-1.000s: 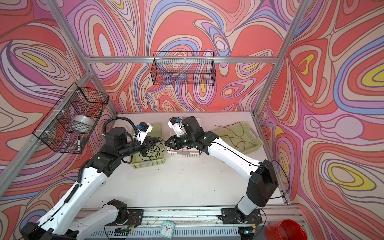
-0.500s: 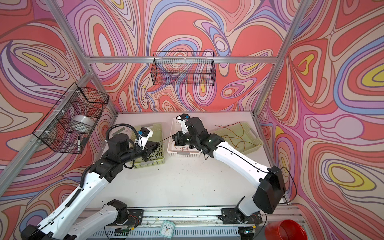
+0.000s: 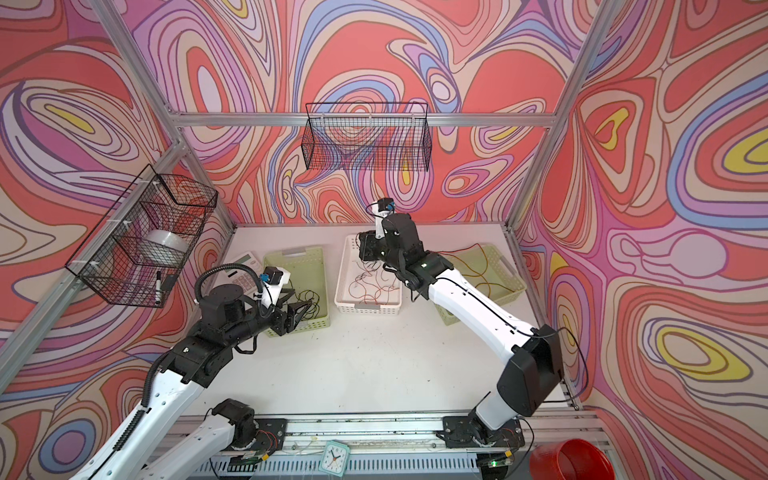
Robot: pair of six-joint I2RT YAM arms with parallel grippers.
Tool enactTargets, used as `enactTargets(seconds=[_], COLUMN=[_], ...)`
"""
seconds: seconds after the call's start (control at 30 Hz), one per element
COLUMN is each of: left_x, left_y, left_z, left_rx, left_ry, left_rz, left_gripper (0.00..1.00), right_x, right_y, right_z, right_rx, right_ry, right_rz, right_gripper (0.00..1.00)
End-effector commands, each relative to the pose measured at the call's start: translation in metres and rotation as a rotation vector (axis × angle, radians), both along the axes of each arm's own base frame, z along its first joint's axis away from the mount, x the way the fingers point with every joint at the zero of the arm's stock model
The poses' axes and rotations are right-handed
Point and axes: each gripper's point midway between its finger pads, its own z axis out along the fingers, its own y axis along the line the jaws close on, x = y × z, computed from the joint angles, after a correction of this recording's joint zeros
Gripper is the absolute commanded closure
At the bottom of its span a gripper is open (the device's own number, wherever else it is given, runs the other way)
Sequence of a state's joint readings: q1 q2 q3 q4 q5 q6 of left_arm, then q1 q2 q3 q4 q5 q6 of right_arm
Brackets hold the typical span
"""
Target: Untangle the cables
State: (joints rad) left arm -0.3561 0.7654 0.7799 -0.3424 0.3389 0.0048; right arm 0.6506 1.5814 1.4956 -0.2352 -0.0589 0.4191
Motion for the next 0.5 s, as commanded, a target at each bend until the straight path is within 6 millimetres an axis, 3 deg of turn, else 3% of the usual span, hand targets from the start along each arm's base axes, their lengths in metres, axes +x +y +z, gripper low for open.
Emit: enactTargets(seconds=[0.0, 0.2, 0.27, 0.47], left_x=[0.014, 0.069, 0.081, 0.072], left_y=[-0.004, -0.021, -0.026, -0.033], left_z=[0.032, 0.071, 0.072, 0.070], left_rx=[-0.038, -0.085, -0.079, -0.116], left_ry=[-0.063, -0.102, -0.085, -0.083], left_rz=[0.011, 0.040, 0.039, -0.012], left_gripper=[0.28, 0.14, 0.13, 0.14], right_x=[-0.017, -0.034, -0.040, -0.053], right_y=[0.024, 0.031, 0.036, 0.047], right_z=[0.009, 0.018, 0.021, 0.023], right_rx=[-0.048, -0.085, -0.080, -0.071], right_ry=[-0.058, -0.110, -0.119, -0.129], right_rz=[0.161, 0.280, 0.319, 0.385], right_gripper=[1.00, 1.00, 1.00, 1.00])
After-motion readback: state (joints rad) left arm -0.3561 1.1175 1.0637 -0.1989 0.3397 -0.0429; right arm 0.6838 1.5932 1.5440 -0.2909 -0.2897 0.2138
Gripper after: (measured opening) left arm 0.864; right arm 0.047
